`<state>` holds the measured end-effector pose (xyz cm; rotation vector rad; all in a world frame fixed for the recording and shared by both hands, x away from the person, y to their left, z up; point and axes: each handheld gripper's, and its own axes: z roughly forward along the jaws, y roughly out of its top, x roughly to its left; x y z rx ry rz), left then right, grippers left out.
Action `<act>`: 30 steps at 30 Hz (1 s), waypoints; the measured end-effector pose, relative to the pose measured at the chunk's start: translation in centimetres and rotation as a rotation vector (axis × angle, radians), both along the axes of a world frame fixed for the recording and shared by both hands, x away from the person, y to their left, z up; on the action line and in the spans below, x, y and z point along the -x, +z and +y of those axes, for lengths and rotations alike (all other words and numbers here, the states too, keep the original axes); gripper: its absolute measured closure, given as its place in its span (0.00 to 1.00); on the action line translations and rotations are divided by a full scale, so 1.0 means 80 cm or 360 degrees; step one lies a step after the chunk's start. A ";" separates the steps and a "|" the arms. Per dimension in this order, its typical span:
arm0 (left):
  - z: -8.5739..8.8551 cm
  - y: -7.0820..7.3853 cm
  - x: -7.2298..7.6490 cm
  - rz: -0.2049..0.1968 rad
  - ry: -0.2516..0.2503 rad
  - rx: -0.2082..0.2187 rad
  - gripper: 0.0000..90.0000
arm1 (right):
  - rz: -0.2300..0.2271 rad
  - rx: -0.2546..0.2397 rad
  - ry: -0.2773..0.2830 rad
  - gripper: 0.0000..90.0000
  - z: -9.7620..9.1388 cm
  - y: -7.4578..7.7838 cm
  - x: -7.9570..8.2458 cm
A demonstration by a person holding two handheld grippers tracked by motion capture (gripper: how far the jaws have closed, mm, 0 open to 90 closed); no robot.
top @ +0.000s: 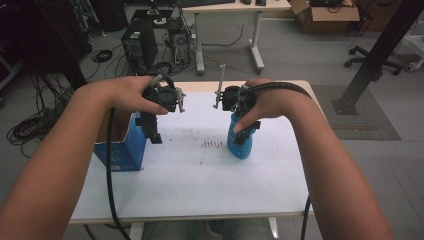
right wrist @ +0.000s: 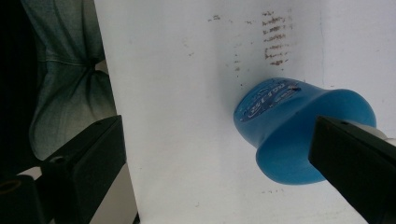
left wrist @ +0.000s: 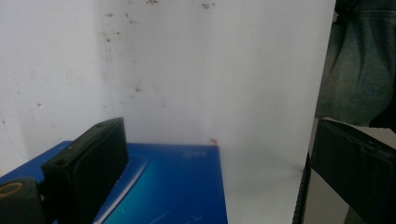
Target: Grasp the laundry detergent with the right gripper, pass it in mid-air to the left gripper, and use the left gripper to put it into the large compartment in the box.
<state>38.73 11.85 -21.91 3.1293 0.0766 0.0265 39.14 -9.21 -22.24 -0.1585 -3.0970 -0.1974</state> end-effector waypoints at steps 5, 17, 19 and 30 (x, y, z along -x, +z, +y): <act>-0.005 -0.001 0.001 -0.0019 -0.0007 0.0012 0.06 | 0.0003 -0.0002 -0.0006 0.04 -0.006 -0.001 0.000; -0.011 0.001 0.002 -0.0023 -0.0019 0.0034 0.06 | -0.0023 -0.0034 -0.0031 0.05 -0.019 0.001 0.000; -0.010 0.001 0.002 -0.0022 -0.0017 0.0032 0.06 | -0.0032 -0.0046 -0.0038 0.05 -0.023 0.001 0.001; -0.007 0.001 0.001 -0.0028 -0.0007 0.0044 0.06 | -0.0081 -0.0134 -0.0134 0.05 -0.060 -0.004 0.011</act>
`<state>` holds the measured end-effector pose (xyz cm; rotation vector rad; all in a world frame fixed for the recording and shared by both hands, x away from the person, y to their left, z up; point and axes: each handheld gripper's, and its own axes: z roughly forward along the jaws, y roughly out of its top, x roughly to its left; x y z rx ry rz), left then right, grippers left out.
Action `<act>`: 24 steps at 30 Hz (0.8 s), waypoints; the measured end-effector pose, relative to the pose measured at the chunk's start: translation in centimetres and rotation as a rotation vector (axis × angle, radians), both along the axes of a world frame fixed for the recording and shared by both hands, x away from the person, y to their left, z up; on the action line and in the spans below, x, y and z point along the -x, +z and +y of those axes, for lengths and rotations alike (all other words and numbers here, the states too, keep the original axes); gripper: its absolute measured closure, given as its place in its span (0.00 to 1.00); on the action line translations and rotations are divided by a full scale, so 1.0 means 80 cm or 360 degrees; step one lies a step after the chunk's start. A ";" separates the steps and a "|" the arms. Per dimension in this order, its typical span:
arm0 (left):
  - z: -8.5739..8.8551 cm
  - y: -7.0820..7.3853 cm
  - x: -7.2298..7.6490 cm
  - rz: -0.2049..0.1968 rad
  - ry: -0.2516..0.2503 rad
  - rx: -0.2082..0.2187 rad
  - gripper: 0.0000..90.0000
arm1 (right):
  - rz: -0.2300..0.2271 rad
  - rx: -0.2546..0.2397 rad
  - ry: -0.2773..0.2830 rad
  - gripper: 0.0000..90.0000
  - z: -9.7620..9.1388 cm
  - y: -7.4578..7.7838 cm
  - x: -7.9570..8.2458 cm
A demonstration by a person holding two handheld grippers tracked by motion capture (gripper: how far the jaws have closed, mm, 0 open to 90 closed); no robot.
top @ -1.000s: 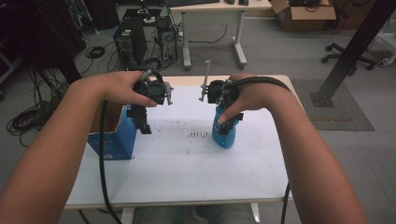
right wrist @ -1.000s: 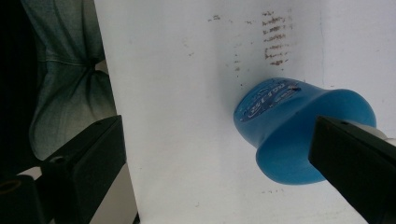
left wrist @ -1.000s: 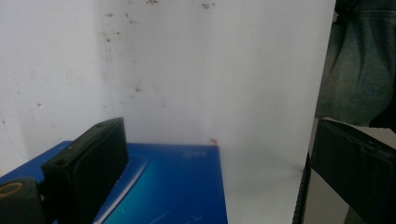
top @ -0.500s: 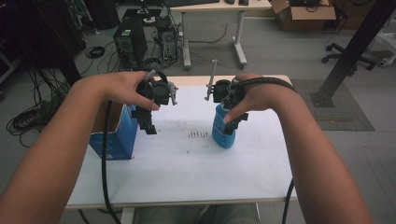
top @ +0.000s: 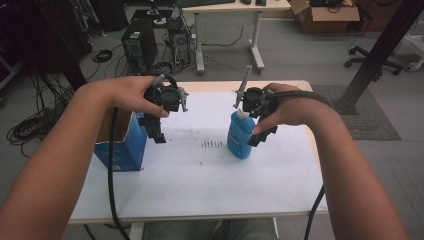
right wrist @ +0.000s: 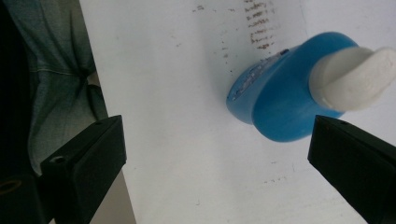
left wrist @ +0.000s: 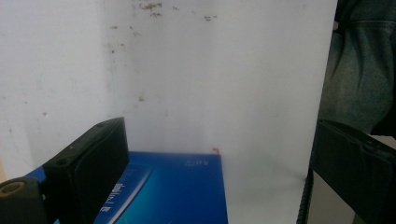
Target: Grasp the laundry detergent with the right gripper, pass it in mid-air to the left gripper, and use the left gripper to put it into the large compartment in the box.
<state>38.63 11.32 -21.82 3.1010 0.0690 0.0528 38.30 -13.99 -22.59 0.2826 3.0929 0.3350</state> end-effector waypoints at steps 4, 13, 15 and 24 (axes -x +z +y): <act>-0.002 0.000 0.001 0.0002 -0.0011 0.0004 0.06 | -0.0023 -0.0032 -0.0013 0.05 -0.009 -0.003 0.003; 0.000 0.000 -0.001 0.0002 -0.0011 0.0003 0.06 | -0.0087 -0.0119 -0.0044 0.05 -0.026 -0.020 0.008; 0.001 0.000 -0.001 0.0004 -0.0008 0.0002 0.05 | -0.0088 -0.0149 -0.0062 0.05 -0.031 -0.026 0.010; 0.004 0.000 -0.002 -0.0003 -0.0005 0.0012 0.05 | -0.0115 -0.0239 -0.0176 0.05 -0.055 -0.048 0.010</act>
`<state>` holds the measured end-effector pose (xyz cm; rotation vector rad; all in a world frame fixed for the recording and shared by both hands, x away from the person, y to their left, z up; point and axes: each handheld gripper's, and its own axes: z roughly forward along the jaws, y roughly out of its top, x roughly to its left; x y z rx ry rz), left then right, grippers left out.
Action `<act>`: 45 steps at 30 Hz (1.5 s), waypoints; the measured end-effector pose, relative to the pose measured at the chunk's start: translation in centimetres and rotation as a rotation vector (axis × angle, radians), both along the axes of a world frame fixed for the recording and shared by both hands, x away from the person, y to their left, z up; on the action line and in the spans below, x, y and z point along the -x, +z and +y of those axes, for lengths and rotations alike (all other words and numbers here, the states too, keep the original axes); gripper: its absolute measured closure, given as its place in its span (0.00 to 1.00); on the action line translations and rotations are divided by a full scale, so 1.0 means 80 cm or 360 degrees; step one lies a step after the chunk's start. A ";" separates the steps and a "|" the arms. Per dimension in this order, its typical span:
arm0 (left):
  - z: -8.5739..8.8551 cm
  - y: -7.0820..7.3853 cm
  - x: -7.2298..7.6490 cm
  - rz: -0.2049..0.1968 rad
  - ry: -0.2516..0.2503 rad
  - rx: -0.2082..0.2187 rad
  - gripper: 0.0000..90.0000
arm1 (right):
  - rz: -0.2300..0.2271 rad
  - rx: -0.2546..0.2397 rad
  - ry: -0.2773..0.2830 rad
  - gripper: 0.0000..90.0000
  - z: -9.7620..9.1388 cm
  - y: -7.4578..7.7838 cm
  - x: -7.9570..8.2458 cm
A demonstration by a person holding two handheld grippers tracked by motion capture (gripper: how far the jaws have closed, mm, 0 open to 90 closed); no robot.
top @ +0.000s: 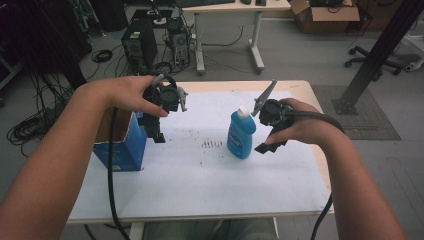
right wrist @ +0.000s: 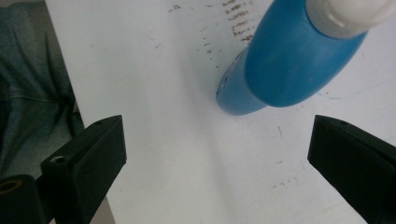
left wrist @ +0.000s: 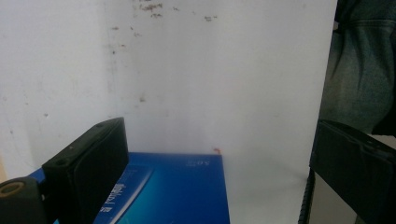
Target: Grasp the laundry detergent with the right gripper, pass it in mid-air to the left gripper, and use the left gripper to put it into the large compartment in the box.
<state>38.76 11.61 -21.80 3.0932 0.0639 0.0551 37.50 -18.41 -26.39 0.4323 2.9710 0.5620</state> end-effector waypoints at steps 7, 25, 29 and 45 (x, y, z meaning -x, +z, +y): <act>0.001 -0.001 -0.001 -0.0001 -0.0002 0.0000 0.05 | -0.0020 -0.0068 -0.0077 0.05 -0.014 -0.018 -0.001; 0.000 -0.003 -0.004 0.0001 -0.0002 -0.0006 0.05 | -0.0049 -0.0326 -0.0287 0.04 -0.038 -0.077 -0.009; 0.000 -0.003 -0.003 0.0003 -0.0003 -0.0011 0.05 | -0.0075 -0.0389 -0.0330 0.04 -0.041 -0.089 -0.010; 0.001 -0.003 -0.004 0.0003 0.0000 -0.0003 0.05 | -0.0155 -0.0574 -0.0441 0.03 -0.040 -0.119 -0.012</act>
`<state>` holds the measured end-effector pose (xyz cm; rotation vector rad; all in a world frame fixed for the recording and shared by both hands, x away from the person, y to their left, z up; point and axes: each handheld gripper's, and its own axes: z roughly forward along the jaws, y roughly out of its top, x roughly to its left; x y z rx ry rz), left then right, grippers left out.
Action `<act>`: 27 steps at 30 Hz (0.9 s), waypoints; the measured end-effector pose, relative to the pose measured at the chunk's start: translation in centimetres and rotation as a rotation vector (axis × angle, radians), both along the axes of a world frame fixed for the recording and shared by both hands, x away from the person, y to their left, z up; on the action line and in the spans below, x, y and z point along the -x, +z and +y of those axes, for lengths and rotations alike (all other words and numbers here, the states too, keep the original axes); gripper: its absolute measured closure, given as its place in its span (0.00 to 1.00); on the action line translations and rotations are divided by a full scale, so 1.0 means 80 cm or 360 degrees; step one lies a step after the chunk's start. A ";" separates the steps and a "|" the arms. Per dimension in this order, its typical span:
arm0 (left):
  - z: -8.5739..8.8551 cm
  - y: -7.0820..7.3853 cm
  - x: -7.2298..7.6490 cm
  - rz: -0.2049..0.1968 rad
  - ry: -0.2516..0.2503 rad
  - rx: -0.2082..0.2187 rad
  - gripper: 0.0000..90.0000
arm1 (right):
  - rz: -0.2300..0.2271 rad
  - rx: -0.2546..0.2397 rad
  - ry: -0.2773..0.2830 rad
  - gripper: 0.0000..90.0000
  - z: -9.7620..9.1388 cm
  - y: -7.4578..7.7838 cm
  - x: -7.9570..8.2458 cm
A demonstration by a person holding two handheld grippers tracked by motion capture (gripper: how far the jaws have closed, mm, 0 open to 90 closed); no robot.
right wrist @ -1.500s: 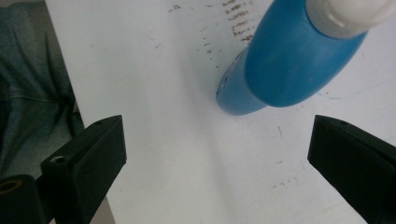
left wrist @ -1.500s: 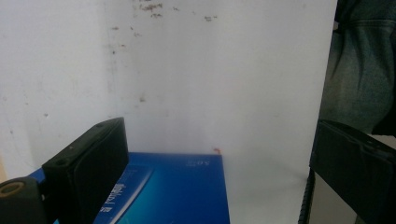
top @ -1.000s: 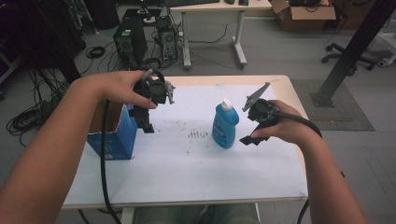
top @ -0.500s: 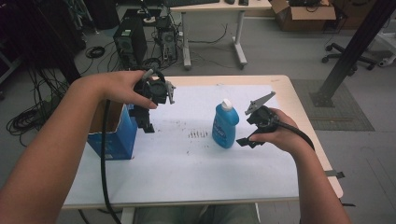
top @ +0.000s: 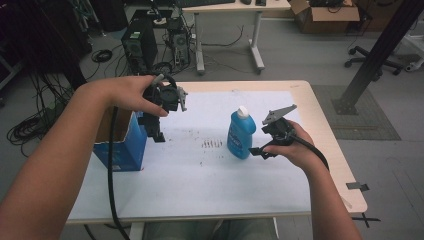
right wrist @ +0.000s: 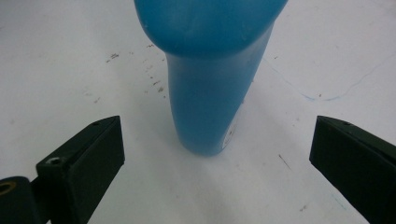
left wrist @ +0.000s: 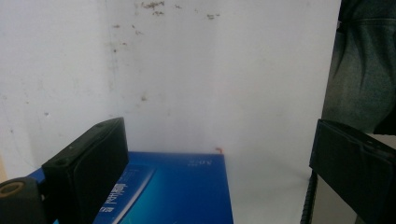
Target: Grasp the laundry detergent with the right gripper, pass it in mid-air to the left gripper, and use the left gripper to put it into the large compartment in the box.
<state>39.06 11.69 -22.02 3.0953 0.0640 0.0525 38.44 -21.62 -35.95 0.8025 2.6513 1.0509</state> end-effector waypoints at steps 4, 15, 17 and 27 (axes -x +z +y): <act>0.000 0.000 -0.001 -0.0003 0.0003 -0.0002 0.05 | -0.0021 -0.0043 -0.0018 0.02 0.002 -0.007 0.000; -0.003 -0.002 -0.002 0.0001 -0.0003 -0.0008 0.05 | -0.0069 -0.0160 -0.0083 0.02 -0.001 -0.026 0.000; -0.003 -0.002 -0.002 0.0002 -0.0002 -0.0009 0.05 | -0.0081 -0.0166 -0.0085 0.02 0.000 -0.029 0.000; -0.001 -0.001 -0.002 -0.0002 0.0002 -0.0007 0.05 | -0.0147 -0.0277 -0.0149 0.02 0.005 -0.044 0.002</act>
